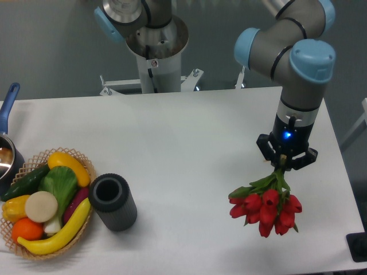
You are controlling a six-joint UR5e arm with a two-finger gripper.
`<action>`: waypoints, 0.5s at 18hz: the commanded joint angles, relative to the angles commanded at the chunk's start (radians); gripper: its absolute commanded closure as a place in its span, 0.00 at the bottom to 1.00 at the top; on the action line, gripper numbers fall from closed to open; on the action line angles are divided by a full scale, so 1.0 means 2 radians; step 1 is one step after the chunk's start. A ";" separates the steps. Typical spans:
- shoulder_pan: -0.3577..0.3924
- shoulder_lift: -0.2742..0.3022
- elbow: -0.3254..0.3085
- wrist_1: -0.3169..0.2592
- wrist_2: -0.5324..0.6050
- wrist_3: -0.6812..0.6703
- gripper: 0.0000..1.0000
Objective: Insert the flowers into the vase
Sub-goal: 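Lift the red tulip bunch held in the gripper upward, then carry the tulips over to the black vase beside the basket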
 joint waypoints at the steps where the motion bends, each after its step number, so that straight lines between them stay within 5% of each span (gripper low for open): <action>1: 0.001 0.004 -0.001 0.000 -0.026 -0.015 1.00; 6: -0.007 0.008 0.000 0.005 -0.139 -0.073 1.00; 9: -0.021 0.007 0.000 0.047 -0.203 -0.124 1.00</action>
